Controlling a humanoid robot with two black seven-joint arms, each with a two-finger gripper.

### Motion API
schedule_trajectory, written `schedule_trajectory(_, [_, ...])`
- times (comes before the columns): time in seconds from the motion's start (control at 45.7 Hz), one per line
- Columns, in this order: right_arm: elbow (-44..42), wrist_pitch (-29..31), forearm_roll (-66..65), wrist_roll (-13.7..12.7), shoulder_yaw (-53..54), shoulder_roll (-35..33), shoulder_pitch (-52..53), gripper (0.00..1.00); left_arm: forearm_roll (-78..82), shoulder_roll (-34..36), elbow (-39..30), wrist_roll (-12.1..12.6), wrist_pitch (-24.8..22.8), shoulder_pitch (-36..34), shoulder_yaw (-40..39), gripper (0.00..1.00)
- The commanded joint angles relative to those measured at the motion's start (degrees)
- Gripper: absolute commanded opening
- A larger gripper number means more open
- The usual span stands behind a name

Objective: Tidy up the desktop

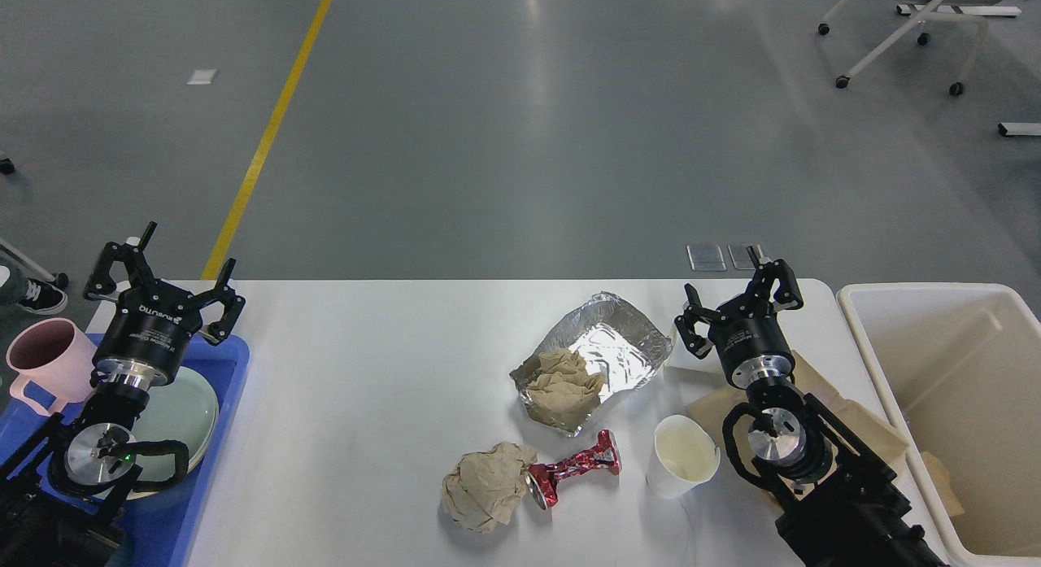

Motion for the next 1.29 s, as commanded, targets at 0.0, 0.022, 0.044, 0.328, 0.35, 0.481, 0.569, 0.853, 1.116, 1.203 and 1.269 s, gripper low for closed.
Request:
schedule_trajectory(0.0, [0.0, 0.0, 0.0, 0.0, 0.0, 0.0, 0.0, 1.00, -0.8, 0.1, 0.0, 0.3, -0.1, -0.5, -0.3, 0.96])
schedule_trajectory(0.022, [0.0, 0.0, 0.0, 0.0, 0.0, 0.0, 0.0, 1.00, -0.9, 0.1, 0.0, 0.6, -0.1, -0.5, -0.4, 0.96])
schedule_trajectory(0.044, [0.0, 0.0, 0.0, 0.0, 0.0, 0.0, 0.0, 1.00, -0.9, 0.1, 0.0, 0.8, -0.1, -0.5, -0.5, 0.96])
schedule_trajectory(0.328, [0.0, 0.0, 0.0, 0.0, 0.0, 0.0, 0.0, 1.00, -1.8, -0.1, 0.2, 0.9, 0.2, -2.7, -2.1, 0.96])
schedule_trajectory(0.35, [0.0, 0.0, 0.0, 0.0, 0.0, 0.0, 0.0, 1.00, -1.8, -0.1, 0.3, 0.9, 0.3, -3.1, -2.0, 0.96])
schedule_trajectory(0.481, [0.0, 0.0, 0.0, 0.0, 0.0, 0.0, -0.1, 1.00, -1.9, -0.7, 0.3, 1.2, 0.7, -2.7, -1.2, 0.96])
schedule_trajectory(0.569, [-0.1, 0.0, 0.0, 0.0, 0.0, 0.0, -0.1, 1.00, -1.8, -2.6, 0.3, 1.8, 0.0, -0.4, -0.7, 0.96])
schedule_trajectory(0.853, [-0.1, 0.0, 0.0, 0.0, 0.0, 0.0, 0.0, 1.00, -1.8, -4.5, 1.1, -0.5, -0.3, 0.6, -1.2, 0.96])
schedule_trajectory(1.116, [-0.1, 0.0, 0.0, 0.0, 0.0, 0.0, 0.0, 1.00, -1.1, -5.1, 2.1, -6.6, -0.9, 0.5, -0.8, 0.96])
schedule_trajectory(1.203, [-0.1, 0.0, 0.0, 0.0, 0.0, 0.0, 0.0, 1.00, -1.5, -5.2, 2.1, -7.1, -0.9, 0.5, -0.7, 0.96])
schedule_trajectory(1.269, [-0.1, 0.0, 0.0, 0.0, 0.0, 0.0, 0.0, 1.00, -1.7, -5.3, 2.1, -7.1, -0.9, 0.6, -0.7, 0.96])
